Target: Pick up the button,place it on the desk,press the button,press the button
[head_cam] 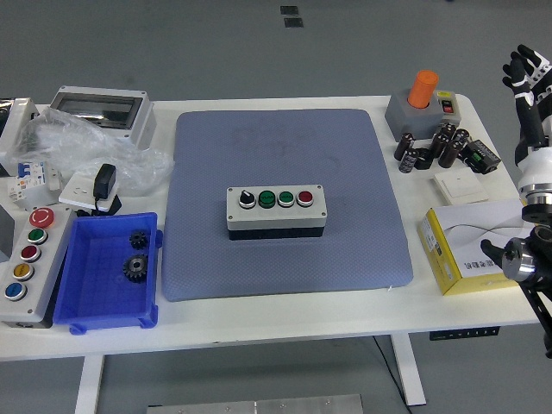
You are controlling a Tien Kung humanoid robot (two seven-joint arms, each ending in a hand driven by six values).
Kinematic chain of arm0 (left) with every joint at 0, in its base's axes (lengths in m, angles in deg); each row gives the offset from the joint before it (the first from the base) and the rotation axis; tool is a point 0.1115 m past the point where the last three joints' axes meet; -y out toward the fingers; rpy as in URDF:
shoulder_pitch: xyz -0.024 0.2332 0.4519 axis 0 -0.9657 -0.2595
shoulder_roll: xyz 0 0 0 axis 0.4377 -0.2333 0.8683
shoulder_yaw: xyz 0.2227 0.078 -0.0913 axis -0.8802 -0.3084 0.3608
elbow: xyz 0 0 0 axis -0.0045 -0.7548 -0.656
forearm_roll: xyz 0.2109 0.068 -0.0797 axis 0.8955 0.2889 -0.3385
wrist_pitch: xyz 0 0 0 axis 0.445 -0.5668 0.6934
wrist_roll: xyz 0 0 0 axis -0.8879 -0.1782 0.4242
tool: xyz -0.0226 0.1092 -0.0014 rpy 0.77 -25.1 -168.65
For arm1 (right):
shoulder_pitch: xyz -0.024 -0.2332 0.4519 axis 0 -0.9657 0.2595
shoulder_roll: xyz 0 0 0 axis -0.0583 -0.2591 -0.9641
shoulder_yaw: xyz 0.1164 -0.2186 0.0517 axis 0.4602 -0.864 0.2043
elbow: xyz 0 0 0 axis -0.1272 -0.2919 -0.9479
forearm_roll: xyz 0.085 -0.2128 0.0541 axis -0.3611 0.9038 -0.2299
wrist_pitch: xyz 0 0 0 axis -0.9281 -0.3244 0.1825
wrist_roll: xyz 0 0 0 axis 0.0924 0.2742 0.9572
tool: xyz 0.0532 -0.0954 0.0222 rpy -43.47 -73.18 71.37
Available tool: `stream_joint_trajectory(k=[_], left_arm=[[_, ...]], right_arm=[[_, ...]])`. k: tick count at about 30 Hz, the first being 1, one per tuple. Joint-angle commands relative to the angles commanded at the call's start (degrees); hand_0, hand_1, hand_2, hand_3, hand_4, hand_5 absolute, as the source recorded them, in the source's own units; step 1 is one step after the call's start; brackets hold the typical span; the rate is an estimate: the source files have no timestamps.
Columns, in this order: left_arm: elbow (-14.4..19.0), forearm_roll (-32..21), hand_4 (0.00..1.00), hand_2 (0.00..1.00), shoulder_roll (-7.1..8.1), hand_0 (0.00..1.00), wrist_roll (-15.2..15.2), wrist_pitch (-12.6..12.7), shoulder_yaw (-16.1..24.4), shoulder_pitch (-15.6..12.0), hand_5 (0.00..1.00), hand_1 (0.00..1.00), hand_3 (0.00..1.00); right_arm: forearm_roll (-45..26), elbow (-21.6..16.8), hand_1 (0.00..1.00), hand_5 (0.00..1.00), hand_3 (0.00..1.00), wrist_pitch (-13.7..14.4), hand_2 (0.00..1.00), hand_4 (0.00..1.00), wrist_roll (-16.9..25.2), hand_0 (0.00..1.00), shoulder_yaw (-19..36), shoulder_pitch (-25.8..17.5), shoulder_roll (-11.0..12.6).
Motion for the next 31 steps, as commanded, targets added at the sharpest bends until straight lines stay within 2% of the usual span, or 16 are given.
stream_joint_trajectory(k=[6, 22, 31], left_arm=[[0.0, 0.3, 0.788, 0.601, -0.17, 0.576, 0.6, 0.2, 0.8, -0.4, 0.322, 0.627, 0.620], [-0.1, 0.4, 0.743, 0.595, -0.13, 0.577, 1.4, 0.4, 1.4, -0.7, 0.296, 0.627, 0.620], [-0.1, -0.2, 0.740, 0.595, -0.49, 0.578, 1.8, 0.6, 0.9, -1.2, 0.294, 0.626, 0.620]], right_arm=[[-1.8, 0.2, 0.738, 0.762, 0.743, -0.2, 0.758, 0.998, 0.5, 0.779, 0.7, -0.6, 0.1], [-1.0, 0.0, 0.741, 0.781, 0.740, -0.4, 0.759, 0.998, -0.3, 0.783, -2.1, 2.3, 0.7], [-5.6, 0.7, 0.741, 0.783, 0.741, -2.5, 0.758, 0.998, 1.9, 0.785, -1.3, 2.3, 0.8]])
